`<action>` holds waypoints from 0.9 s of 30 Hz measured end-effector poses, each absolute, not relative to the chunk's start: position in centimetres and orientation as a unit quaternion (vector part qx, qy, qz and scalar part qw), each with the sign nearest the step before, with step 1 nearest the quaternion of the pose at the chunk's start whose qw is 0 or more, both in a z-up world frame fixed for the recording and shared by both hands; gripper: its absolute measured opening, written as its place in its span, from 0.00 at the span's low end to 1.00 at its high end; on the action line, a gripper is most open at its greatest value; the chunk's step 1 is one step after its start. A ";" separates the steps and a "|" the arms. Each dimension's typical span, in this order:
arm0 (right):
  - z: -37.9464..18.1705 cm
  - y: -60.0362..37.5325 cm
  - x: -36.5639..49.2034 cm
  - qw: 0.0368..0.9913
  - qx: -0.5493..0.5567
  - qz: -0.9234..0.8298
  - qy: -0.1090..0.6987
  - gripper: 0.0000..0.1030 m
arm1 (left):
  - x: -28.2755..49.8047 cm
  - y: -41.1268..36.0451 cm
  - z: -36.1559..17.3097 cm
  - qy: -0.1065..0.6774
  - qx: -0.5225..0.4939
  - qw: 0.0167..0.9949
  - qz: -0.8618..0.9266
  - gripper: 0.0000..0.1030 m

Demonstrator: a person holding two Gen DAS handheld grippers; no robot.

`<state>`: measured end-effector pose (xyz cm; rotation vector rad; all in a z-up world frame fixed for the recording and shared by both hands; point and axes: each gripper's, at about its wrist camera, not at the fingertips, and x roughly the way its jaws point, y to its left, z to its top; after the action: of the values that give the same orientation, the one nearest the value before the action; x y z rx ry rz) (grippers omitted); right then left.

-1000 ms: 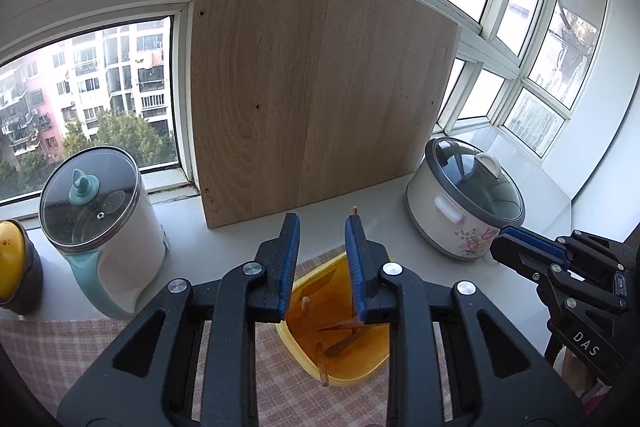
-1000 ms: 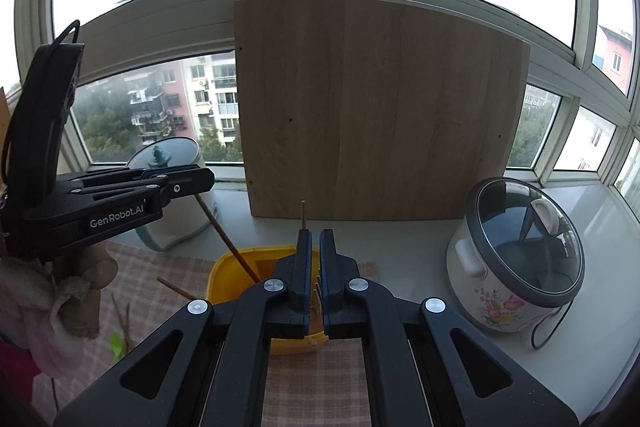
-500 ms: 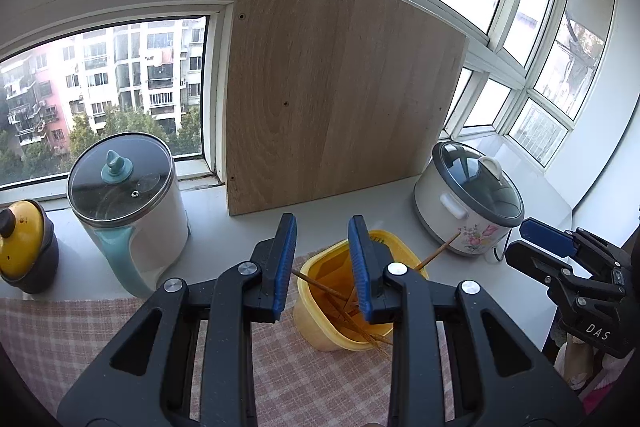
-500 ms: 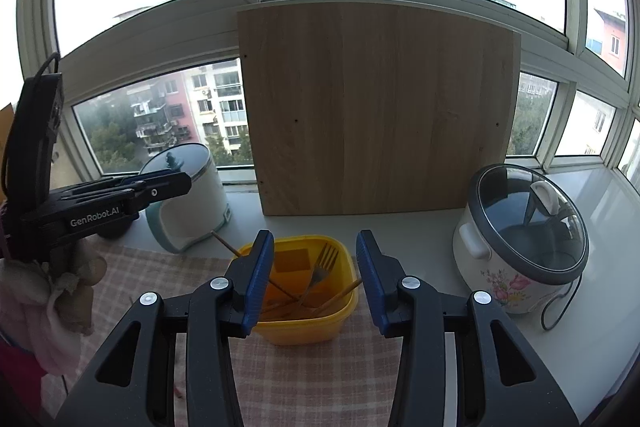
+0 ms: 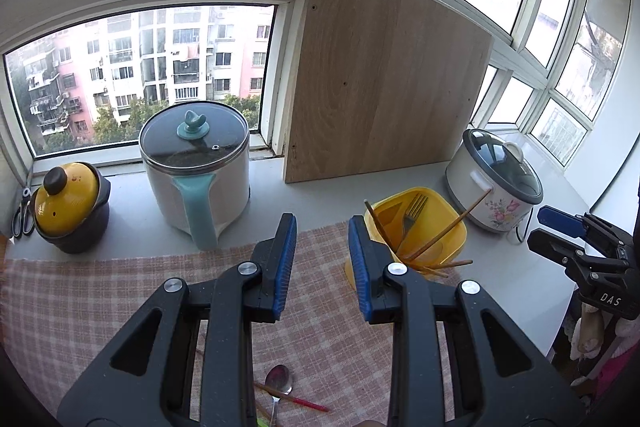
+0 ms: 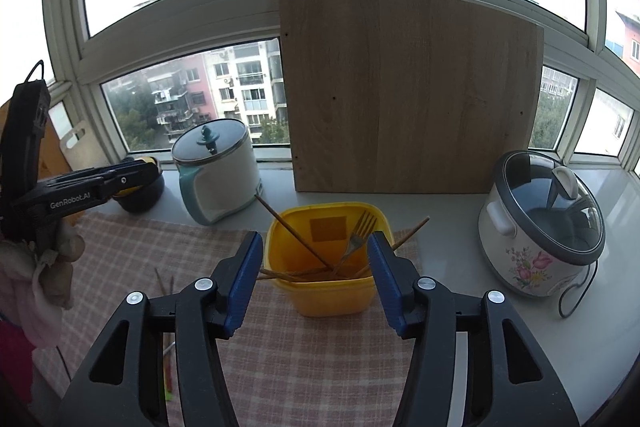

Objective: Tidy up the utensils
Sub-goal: 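Move both open tools back over the remaining utensils on the cloth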

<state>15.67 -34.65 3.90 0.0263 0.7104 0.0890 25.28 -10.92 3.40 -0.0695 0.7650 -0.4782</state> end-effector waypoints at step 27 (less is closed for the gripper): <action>-4.8 -25.0 15.7 0.877 -0.041 0.193 0.438 0.52 | 17.7 0.1 -9.5 0.491 -0.070 0.857 -0.141 0.25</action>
<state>15.71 -24.95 -4.85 -0.0858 0.9147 0.4018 17.66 0.11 -9.54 -0.1466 1.0307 -0.2971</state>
